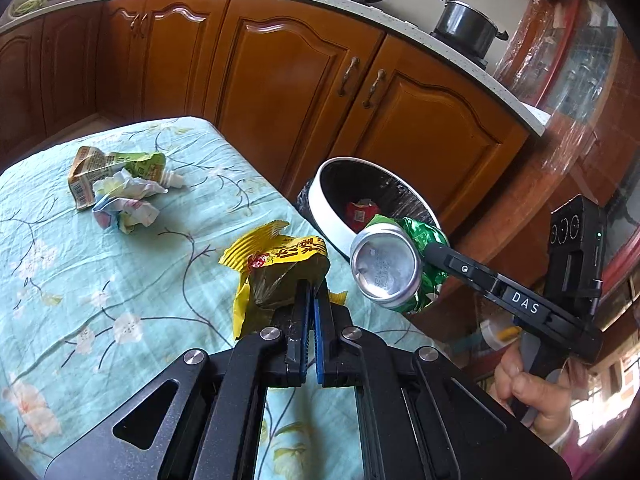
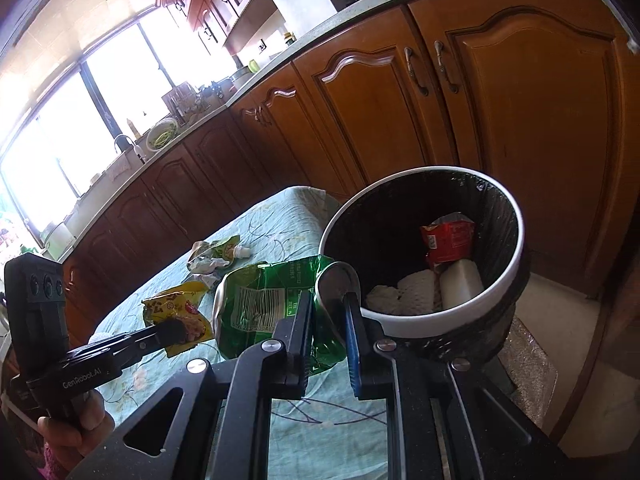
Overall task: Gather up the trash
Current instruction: 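Carry green can and yellow bag over bin and open both tools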
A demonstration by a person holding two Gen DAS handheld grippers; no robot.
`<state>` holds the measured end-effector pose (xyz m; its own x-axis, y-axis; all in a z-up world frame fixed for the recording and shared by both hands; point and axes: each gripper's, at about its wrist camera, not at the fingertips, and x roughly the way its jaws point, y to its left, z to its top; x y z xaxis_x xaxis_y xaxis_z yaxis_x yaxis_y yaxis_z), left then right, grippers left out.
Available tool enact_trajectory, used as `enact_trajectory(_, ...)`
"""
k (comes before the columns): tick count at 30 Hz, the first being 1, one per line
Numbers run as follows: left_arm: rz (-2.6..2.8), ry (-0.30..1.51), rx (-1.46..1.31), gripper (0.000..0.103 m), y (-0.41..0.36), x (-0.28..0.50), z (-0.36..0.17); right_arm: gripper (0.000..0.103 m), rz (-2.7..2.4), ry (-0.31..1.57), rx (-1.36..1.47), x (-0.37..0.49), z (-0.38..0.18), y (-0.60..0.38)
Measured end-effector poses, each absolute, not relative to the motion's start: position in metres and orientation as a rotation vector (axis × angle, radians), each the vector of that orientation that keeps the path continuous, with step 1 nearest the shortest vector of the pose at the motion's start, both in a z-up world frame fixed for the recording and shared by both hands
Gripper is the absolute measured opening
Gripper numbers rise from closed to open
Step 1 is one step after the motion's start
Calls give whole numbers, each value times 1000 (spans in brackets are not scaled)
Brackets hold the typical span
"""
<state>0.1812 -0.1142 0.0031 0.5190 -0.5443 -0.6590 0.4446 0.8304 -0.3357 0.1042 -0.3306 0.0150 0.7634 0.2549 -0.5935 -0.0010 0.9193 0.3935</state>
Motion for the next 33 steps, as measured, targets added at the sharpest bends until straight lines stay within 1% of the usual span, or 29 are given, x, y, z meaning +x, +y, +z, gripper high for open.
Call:
enact_trajectory(17, -667, 828, -51, 1, -181, 194, 17, 15, 41, 633, 400, 101, 30, -388)
enact_trajectory(33, -700, 842, -12, 1, -222, 214, 18, 15, -7, 646, 392, 118, 22, -409)
